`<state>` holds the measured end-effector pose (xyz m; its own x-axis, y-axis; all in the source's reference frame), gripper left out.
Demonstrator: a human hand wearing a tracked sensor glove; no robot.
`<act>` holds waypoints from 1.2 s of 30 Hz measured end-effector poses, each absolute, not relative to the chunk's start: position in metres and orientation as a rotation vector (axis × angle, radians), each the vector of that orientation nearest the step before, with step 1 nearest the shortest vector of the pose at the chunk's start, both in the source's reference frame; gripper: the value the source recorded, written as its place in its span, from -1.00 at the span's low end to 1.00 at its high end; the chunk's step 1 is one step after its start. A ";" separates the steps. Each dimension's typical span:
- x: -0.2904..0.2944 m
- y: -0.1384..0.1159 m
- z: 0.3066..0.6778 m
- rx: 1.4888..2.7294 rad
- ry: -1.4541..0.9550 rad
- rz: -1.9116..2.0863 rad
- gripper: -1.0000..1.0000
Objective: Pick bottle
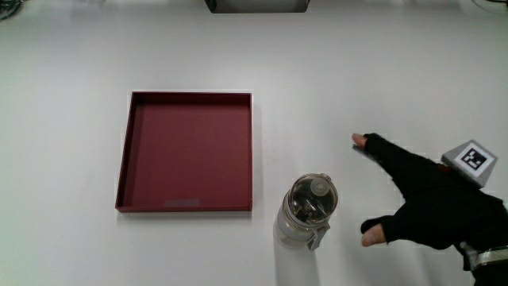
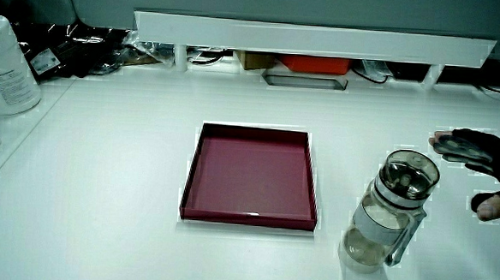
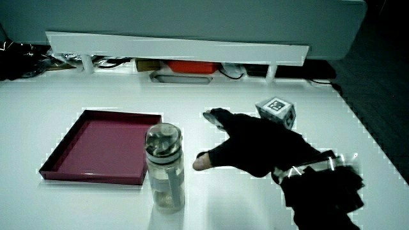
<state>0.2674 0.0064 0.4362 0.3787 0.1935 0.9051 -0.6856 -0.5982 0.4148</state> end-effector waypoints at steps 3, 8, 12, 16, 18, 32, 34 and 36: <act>0.260 0.012 0.445 1.785 -0.441 1.334 0.00; 0.248 0.021 0.461 1.727 -0.427 1.343 0.00; 0.239 0.026 0.473 1.704 -0.442 1.360 0.00; 0.232 0.031 0.483 1.669 -0.424 1.380 0.00; 0.228 0.032 0.488 1.653 -0.409 1.376 0.00; 0.205 0.043 0.513 1.565 -0.379 1.413 0.00; 0.201 0.044 0.514 1.552 -0.373 1.420 0.00; 0.198 0.044 0.516 1.544 -0.383 1.429 0.00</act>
